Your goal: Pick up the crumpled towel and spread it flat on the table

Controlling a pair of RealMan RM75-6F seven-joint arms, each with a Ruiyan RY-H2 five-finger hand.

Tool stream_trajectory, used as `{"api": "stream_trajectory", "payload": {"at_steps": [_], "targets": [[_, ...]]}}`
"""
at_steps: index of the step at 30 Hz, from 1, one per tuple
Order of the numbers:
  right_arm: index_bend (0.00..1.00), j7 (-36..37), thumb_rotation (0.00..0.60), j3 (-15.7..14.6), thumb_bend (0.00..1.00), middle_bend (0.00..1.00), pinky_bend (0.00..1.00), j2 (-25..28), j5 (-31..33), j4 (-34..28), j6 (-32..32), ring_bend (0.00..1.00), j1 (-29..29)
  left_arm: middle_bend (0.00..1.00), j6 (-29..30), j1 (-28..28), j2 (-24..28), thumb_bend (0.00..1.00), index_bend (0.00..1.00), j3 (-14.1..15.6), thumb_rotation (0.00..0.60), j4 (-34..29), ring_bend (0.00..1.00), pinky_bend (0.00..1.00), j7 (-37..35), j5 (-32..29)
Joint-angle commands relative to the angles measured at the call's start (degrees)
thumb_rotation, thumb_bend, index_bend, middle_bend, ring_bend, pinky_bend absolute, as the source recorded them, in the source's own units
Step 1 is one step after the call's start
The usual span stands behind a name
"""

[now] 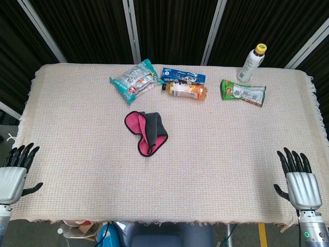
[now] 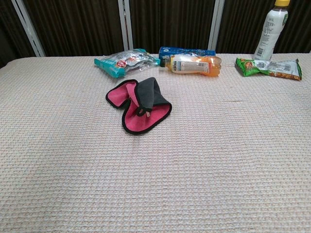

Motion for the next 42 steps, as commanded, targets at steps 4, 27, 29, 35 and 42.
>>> {"api": "stream_trajectory", "payload": {"at_steps": [4,27,29,35,42], "targets": [[0.0,-0.4,0.6,-0.1,0.22,0.0,0.05,-0.2,-0.1,0.2,-0.3,0.0,0.2,0.0,0.0,0.0,0.0,0.0,0.0,0.0,0.6,-0.1,0.0,0.0,-0.1,0.0],[0.0,-0.9,0.6,0.5,0.22,0.0,0.05,-1.2,0.2,1.3,0.6,0.0,0.1,0.0,-0.3,0.2,-0.1,0.0,0.0,1.2,0.6,-0.8,0.0,0.0,2.3,1.1],[0.0,-1.3,0.6,0.3,0.22,0.0,0.05,-1.4,0.3,1.2,0.3,0.0,0.2,0.0,-1.6,-0.2,0.7,0.0,0.0,1.8,0.6,-2.3,0.0,0.0,2.6,1.4],[0.0,-1.3,0.6,0.4,0.22,0.0,0.05,-1.8,1.1,1.4,-0.5,0.0,0.4,0.03,-6.5,-4.0,-0.2,0.03,0.05,0.6,0.6,-5.9,0.0,0.02,4.1,1.8],[0.0,0.1,0.6,1.4,0.22,0.0,0.05,-1.8,2.9,1.8,-1.4,0.0,0.9,0.13,-14.9,-13.6,-6.6,0.11,0.24,-5.6,0.6,-6.5,0.02,0.1,8.5,1.2]]}}
